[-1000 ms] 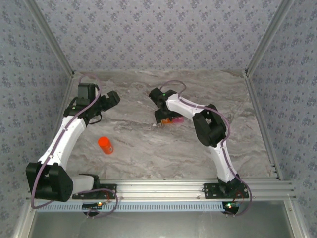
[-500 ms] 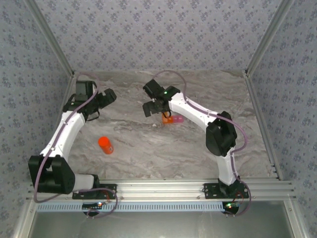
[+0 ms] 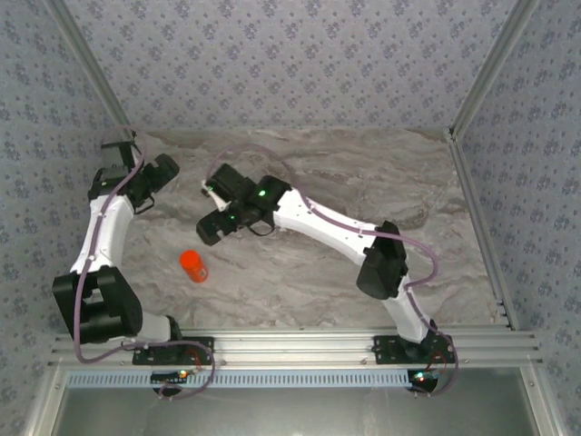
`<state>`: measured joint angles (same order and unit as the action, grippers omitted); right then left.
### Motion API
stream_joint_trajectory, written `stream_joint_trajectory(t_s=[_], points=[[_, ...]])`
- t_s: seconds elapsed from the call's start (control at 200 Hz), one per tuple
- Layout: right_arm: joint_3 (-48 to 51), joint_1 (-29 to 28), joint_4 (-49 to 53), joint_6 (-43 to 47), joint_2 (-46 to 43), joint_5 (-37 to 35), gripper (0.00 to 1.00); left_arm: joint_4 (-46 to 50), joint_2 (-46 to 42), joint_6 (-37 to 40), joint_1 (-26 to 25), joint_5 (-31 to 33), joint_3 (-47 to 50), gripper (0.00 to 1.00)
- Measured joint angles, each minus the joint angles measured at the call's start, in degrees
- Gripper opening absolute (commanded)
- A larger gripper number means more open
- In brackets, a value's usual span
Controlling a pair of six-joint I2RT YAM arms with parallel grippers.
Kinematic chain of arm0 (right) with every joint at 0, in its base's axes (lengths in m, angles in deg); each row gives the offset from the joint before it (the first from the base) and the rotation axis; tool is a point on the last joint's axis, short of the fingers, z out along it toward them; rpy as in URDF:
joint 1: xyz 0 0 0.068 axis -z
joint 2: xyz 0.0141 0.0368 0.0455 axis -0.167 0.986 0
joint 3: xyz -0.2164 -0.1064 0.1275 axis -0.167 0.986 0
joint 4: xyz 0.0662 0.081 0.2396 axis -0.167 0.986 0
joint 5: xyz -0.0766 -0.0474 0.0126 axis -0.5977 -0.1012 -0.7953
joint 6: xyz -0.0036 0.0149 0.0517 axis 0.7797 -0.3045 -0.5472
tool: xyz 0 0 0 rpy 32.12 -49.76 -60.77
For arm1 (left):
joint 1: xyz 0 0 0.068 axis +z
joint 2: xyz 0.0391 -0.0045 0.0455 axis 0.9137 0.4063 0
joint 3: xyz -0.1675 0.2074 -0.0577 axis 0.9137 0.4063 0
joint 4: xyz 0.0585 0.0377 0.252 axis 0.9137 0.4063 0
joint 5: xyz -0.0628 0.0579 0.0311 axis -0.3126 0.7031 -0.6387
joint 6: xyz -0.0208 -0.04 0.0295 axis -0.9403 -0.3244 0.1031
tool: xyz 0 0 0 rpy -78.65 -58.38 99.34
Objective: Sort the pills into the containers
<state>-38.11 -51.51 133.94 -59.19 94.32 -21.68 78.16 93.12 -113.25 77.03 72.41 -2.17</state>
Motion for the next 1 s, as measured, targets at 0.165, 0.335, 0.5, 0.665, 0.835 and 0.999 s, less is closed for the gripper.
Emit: stream_joint_trajectory(t_s=[0.165, 0.335, 0.5, 0.665, 0.835, 0.999], points=[[-7.8, -3.26, 3.3, 1.49, 6.93, 1.75, 0.99, -0.39, 0.31, -0.61, 4.74, -2.43, 0.02, 0.98], [-11.96, -4.81, 5.84, 2.58, 11.63, 2.6, 0.99, -0.46, 0.66, -0.83, 6.16, -4.24, 0.02, 0.98], [-13.14, -5.7, 5.68, 3.65, 12.98, 2.64, 0.99, -0.72, 1.4, -1.05, 6.25, -5.16, 0.09, 0.98], [-13.14, -6.47, 3.08, 4.98, 14.12, 2.01, 0.98, -1.22, 1.4, -1.07, 6.25, -5.81, 0.17, 0.98], [-13.14, -7.06, -0.46, 5.75, 15.67, 1.57, 0.96, -1.33, 1.4, -1.05, 6.25, -5.99, 0.22, 0.98], [-13.14, -7.06, -3.06, 5.7, 17.81, 1.6, 0.92, -1.31, 1.4, -1.03, 6.25, -6.03, 0.24, 0.98]])
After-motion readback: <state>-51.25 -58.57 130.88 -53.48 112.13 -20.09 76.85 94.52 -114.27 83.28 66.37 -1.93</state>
